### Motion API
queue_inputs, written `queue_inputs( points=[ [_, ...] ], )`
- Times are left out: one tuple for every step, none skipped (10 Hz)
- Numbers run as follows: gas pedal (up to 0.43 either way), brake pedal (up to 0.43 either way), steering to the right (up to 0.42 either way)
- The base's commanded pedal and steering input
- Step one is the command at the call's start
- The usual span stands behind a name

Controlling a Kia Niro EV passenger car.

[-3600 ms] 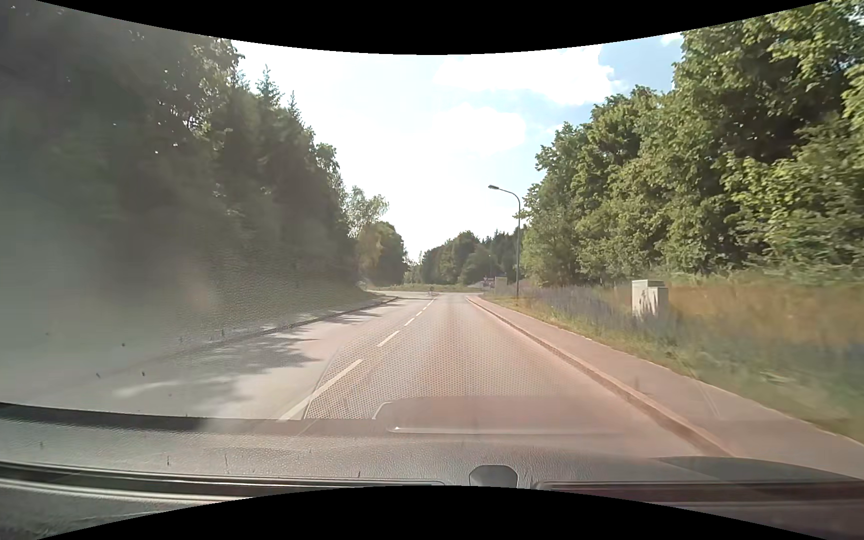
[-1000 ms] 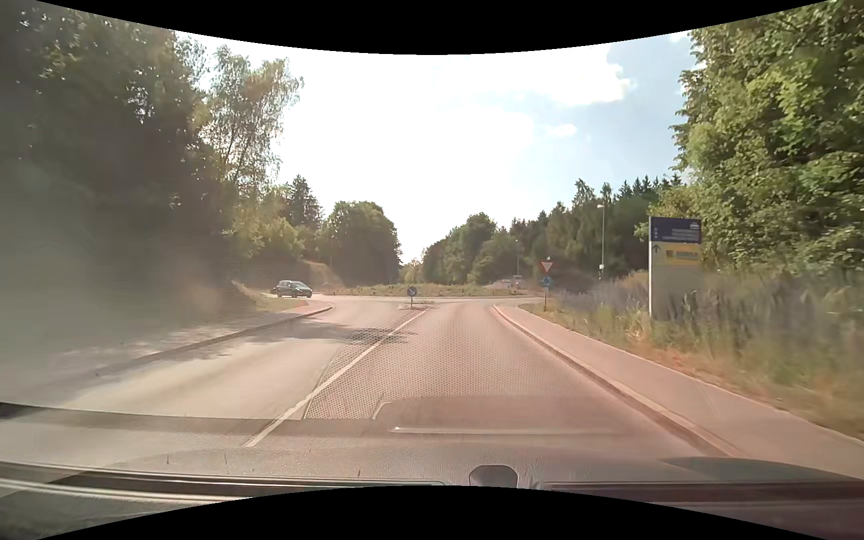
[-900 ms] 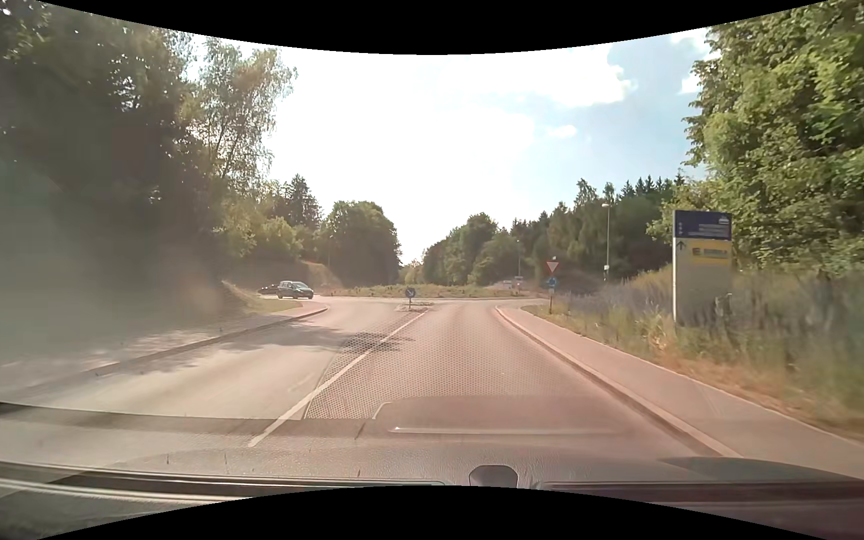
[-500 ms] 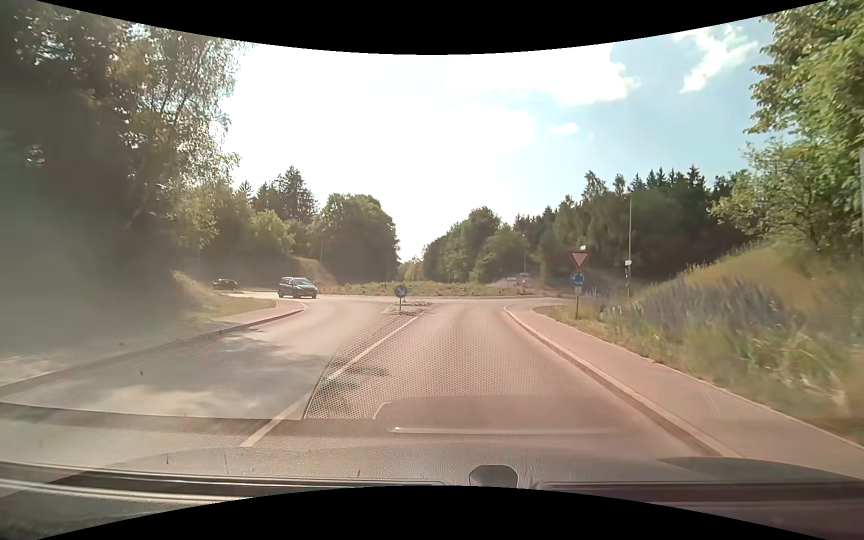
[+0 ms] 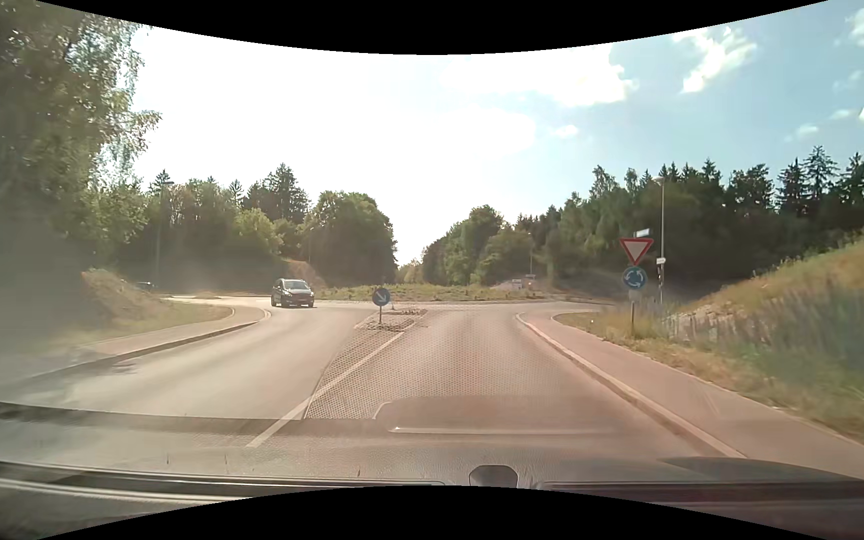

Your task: Follow the waypoints while adhering to traffic rules and regulations

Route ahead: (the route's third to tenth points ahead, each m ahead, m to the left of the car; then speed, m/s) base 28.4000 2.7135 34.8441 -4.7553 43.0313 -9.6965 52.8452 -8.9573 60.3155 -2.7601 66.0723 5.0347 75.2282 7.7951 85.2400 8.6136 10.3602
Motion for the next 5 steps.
queue_inputs(
  points=[
    [0.000, 0.238, 0.008],
    [0.000, 0.238, 0.009],
    [0.000, 0.244, 0.009],
    [0.000, 0.244, 0.009],
    [0.000, 0.250, 0.008]
  ],
)
